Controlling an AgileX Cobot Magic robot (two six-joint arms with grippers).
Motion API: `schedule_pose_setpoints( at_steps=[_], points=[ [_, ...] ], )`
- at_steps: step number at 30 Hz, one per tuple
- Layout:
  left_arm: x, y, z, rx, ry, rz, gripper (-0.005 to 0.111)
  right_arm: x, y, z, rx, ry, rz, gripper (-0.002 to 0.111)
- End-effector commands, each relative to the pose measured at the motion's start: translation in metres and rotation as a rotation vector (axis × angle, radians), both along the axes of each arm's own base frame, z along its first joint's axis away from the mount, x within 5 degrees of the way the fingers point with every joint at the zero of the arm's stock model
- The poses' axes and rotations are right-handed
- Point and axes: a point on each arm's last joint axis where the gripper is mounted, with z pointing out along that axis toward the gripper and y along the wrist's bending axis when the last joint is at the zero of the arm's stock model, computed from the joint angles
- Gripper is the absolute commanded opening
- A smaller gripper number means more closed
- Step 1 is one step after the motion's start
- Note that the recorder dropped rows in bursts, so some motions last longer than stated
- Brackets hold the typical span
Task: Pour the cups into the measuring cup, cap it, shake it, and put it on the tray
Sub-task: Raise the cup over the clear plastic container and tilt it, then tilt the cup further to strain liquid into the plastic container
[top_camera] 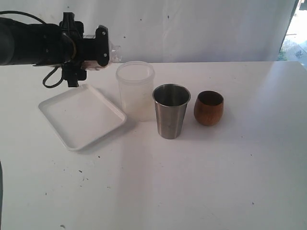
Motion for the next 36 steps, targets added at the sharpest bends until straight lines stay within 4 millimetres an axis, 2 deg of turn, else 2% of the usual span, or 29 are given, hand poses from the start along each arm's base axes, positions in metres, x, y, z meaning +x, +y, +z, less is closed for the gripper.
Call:
schedule_pose_setpoints(
  at_steps=[1, 6, 10, 36],
  points=[
    [0.0, 0.0, 0.014, 0.003, -0.039, 0.016, 0.0, 0.0, 0.0, -0.001, 0.007, -0.008, 0.004, 0.0],
    [0.003, -0.003, 0.027, -0.089, -0.076, 0.06, 0.0, 0.0, 0.0, -0.001, 0.007, -0.008, 0.004, 0.0],
    [0.005, -0.01, 0.039, -0.086, -0.11, 0.024, 0.0, 0.0, 0.0, -0.001, 0.007, -0.008, 0.004, 0.0],
    [0.006, -0.014, 0.037, 0.086, -0.135, -0.069, 0.0, 0.0, 0.0, -0.001, 0.007, -0.008, 0.004, 0.0]
  ],
)
